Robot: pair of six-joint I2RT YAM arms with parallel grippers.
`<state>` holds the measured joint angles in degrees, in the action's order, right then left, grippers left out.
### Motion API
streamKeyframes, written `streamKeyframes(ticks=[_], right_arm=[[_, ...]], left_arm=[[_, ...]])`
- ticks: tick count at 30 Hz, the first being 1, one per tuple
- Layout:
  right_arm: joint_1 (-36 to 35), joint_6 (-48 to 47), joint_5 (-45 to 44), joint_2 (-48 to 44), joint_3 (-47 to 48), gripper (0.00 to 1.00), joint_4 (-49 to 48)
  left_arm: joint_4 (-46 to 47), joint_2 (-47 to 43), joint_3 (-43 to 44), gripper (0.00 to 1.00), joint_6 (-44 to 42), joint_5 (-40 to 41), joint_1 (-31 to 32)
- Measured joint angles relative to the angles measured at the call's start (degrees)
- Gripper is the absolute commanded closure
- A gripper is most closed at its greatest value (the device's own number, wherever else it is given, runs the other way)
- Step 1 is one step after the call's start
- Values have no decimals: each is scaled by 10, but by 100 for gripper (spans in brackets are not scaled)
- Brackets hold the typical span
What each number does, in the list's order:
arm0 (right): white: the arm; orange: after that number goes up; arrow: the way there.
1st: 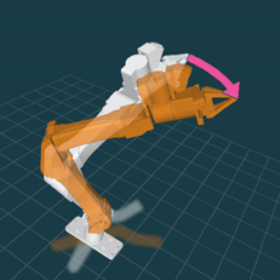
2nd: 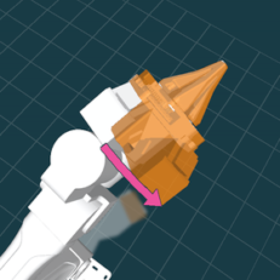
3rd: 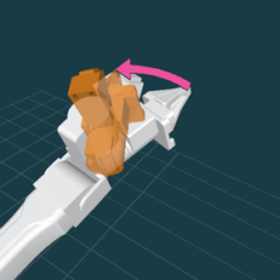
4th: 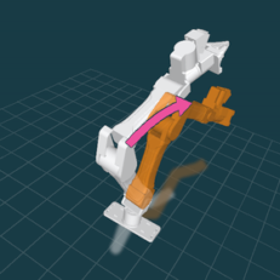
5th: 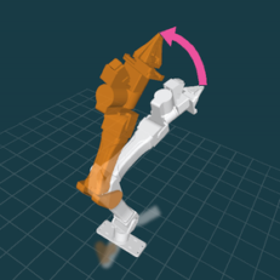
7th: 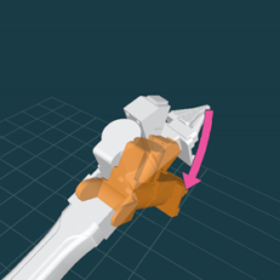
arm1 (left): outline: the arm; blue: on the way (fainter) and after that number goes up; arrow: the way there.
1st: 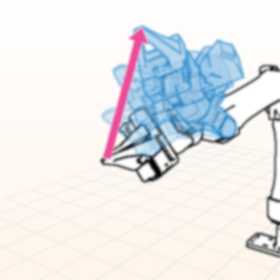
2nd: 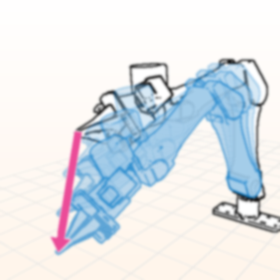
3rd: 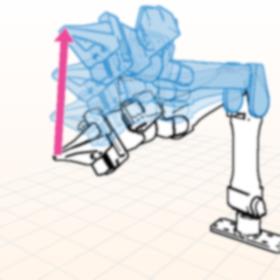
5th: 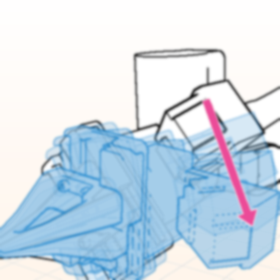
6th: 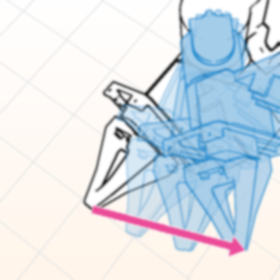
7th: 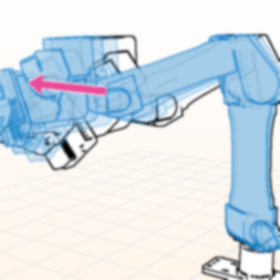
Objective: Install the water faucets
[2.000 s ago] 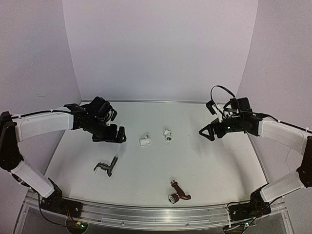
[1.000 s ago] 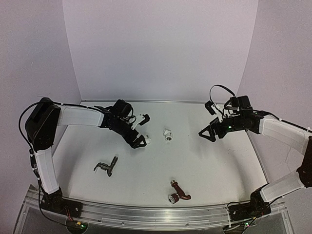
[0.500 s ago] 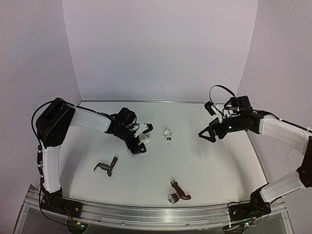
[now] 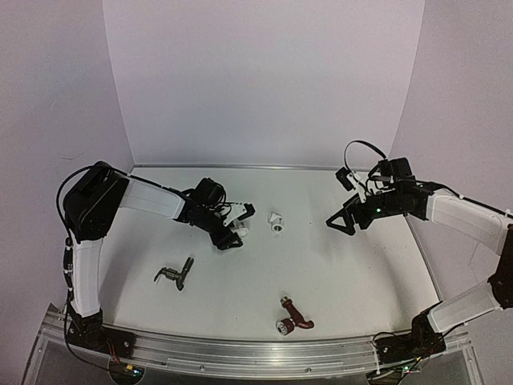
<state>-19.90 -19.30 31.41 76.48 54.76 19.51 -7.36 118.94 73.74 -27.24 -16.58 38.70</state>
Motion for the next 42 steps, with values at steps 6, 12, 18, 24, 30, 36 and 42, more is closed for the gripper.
streamKeyframes(ticks=[6, 12, 18, 24, 30, 36, 42], right_arm=[[0, -2, 2, -1, 0, 2, 2], [0, -2, 2, -4, 0, 2, 3], [0, -2, 2, -8, 0, 2, 3], [0, -2, -6, -14, 0, 2, 2], [0, -14, -31, -19, 28, 2, 15], [2, -56, -25, -76, 108, 2, 55], [3, -96, -20, -76, 274, 2, 147]], left_arm=[[4, 8, 2, 56, 4, -3, 0], [12, 8, -1, 64, 37, 1, 0], [25, 7, -4, 72, 72, 20, 0], [41, -21, -32, 72, 120, 3, 0], [35, -128, -63, 72, 189, -98, 0], [47, -265, -103, 72, 247, -196, 7], [49, -371, -153, 72, 289, -242, 23]])
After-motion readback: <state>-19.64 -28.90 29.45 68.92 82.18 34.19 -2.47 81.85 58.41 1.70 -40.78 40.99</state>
